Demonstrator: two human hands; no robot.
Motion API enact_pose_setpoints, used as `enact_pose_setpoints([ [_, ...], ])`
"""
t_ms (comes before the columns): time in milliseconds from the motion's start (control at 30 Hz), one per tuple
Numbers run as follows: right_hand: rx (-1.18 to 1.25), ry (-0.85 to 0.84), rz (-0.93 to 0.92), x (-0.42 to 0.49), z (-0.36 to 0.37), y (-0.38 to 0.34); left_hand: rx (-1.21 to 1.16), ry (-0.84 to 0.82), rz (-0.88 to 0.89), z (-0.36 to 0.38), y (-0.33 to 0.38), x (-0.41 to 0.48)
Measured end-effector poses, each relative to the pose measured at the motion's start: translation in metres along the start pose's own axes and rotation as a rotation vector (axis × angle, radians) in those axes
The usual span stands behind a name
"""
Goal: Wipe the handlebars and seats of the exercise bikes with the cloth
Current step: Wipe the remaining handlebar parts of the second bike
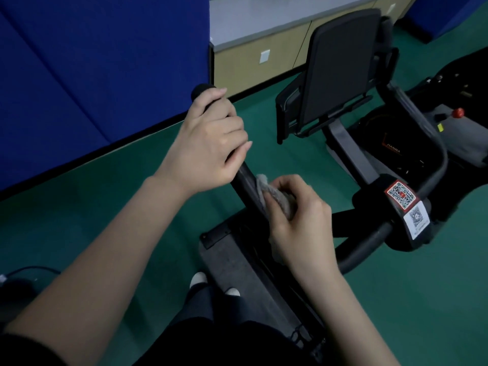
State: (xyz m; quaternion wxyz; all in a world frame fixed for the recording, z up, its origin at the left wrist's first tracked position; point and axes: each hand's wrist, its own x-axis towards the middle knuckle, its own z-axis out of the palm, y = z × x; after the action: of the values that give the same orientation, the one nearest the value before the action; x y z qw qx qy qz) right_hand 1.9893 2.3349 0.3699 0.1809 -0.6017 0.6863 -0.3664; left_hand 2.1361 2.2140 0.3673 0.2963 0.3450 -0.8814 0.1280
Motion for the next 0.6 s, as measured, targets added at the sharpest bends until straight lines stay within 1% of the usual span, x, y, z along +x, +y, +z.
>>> enact_pose_setpoints([
  [67,0.002,0.036,-0.051,0.001,0.006,-0.005,0.002,-0.002,0.003,0.000,0.000,0.000],
  [200,-0.030,0.011,-0.075,-0.014,-0.003,0.004,-0.001,0.007,0.019,0.000,-0.001,0.000],
  [333,-0.059,0.163,-0.017,-0.030,-0.003,0.007,0.013,0.018,0.028,0.002,-0.002,-0.001],
  [400,-0.094,0.235,-0.024,-0.028,0.010,-0.001,0.017,0.030,0.038,0.002,-0.003,-0.001],
  [500,-0.189,0.295,-0.062,-0.026,0.028,-0.013,0.029,0.035,0.065,0.003,-0.006,-0.001],
  [600,-0.256,0.403,-0.034,-0.033,0.030,-0.009,0.031,0.034,0.094,0.004,-0.008,-0.002],
])
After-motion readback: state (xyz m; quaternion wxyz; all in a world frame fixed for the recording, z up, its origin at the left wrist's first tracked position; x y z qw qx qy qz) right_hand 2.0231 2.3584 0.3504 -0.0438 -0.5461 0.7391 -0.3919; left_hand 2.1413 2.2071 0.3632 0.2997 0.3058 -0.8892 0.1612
